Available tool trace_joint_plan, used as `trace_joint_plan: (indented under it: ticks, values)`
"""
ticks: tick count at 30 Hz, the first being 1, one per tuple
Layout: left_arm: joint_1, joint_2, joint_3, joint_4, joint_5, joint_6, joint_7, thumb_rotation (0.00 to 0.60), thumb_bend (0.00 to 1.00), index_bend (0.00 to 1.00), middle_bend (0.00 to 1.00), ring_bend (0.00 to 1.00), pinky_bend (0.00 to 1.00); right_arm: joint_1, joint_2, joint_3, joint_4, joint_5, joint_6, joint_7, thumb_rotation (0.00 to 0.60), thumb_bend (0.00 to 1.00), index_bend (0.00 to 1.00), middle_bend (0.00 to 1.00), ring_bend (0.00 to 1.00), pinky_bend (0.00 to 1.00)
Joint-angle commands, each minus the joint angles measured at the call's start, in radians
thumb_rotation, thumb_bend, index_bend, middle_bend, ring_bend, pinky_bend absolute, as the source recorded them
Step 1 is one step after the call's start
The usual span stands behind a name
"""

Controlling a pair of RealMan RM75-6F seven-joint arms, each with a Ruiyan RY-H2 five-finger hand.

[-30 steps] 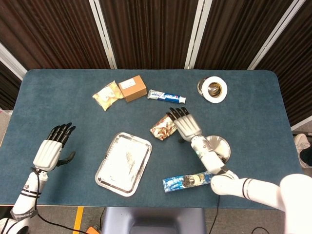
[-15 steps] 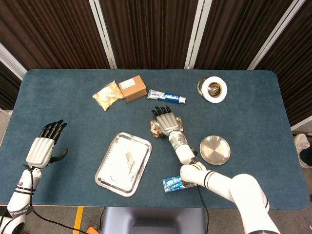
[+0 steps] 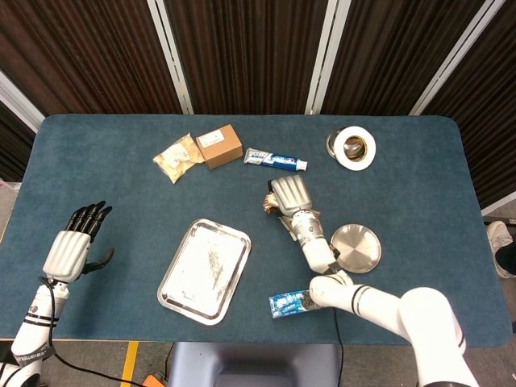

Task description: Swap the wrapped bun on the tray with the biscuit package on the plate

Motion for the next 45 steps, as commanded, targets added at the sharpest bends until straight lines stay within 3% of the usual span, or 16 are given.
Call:
trace_joint_plan:
  ticks: [1,4,7,12,15,20,23,25,29,35,39,42,45]
  values:
    - [0.007,0.009,0.004,-0.028,0.011,0.015,0.019,0.600,0.36,0.00,0.00,0.00,0.09,-0.121,0.229,-0.028,-0.303,-0.075,0.101,0.018,0.600,0.47,0.93,0.74,0.89,1.00]
    - [0.012,0.016,0.011,-0.063,0.028,0.028,0.039,0.600,0.36,0.00,0.00,0.00,0.09,-0.190,0.385,-0.070,-0.491,-0.070,0.125,-0.021,0.600,0.47,0.93,0.74,0.89,1.00]
    - [0.014,0.020,0.024,-0.099,0.054,0.037,0.067,0.600,0.36,0.00,0.00,0.00,0.09,-0.253,0.498,-0.129,-0.602,-0.090,0.153,-0.042,0.600,0.47,0.93,0.74,0.89,1.00]
    - [0.017,0.023,0.065,-0.159,0.124,0.049,0.088,0.600,0.37,0.00,0.00,0.00,0.09,-0.344,0.532,-0.202,-0.601,-0.161,0.139,0.101,0.600,0.47,0.85,0.74,0.80,0.98]
    - [0.025,0.024,0.099,-0.187,0.174,0.063,0.090,0.600,0.37,0.00,0.00,0.00,0.09,-0.378,0.504,-0.223,-0.526,-0.222,0.109,0.230,0.600,0.47,0.77,0.70,0.70,0.87]
    - [0.029,0.032,0.131,-0.235,0.224,0.067,0.102,0.600,0.37,0.00,0.00,0.00,0.09,-0.398,0.459,-0.242,-0.405,-0.298,0.044,0.397,0.600,0.47,0.43,0.45,0.43,0.59]
    - [0.022,0.026,0.129,-0.251,0.222,0.048,0.121,0.600,0.37,0.00,0.00,0.00,0.09,-0.394,0.454,-0.259,-0.365,-0.347,-0.005,0.457,0.600,0.47,0.11,0.23,0.22,0.37]
    - [0.018,0.023,0.128,-0.259,0.219,0.035,0.125,0.600,0.37,0.00,0.00,0.00,0.09,-0.396,0.457,-0.265,-0.358,-0.373,-0.014,0.480,0.600,0.45,0.01,0.14,0.14,0.28]
    - [0.010,0.021,0.125,-0.277,0.215,0.019,0.123,0.600,0.37,0.00,0.00,0.00,0.09,-0.428,0.503,-0.266,-0.405,-0.433,0.028,0.567,0.600,0.36,0.00,0.02,0.04,0.16]
    - [-0.027,0.028,0.143,-0.379,0.255,-0.028,0.048,0.600,0.36,0.00,0.00,0.00,0.09,-0.584,0.699,-0.328,-0.609,-0.577,0.271,0.634,0.600,0.27,0.00,0.00,0.00,0.01]
    - [-0.088,-0.013,0.125,-0.445,0.291,-0.106,0.121,0.600,0.35,0.00,0.00,0.00,0.09,-0.749,0.747,-0.396,-0.655,-0.690,0.526,0.606,0.600,0.27,0.00,0.00,0.00,0.00]
    - [-0.146,-0.057,0.097,-0.516,0.235,-0.221,0.135,0.600,0.34,0.00,0.00,0.00,0.09,-0.819,0.751,-0.424,-0.634,-0.711,0.599,0.612,0.600,0.27,0.00,0.00,0.00,0.00]
    - [-0.200,-0.154,0.050,-0.552,0.166,-0.315,0.180,0.600,0.34,0.00,0.00,0.00,0.09,-0.825,0.776,-0.419,-0.624,-0.742,0.616,0.671,0.600,0.27,0.00,0.00,0.00,0.00]
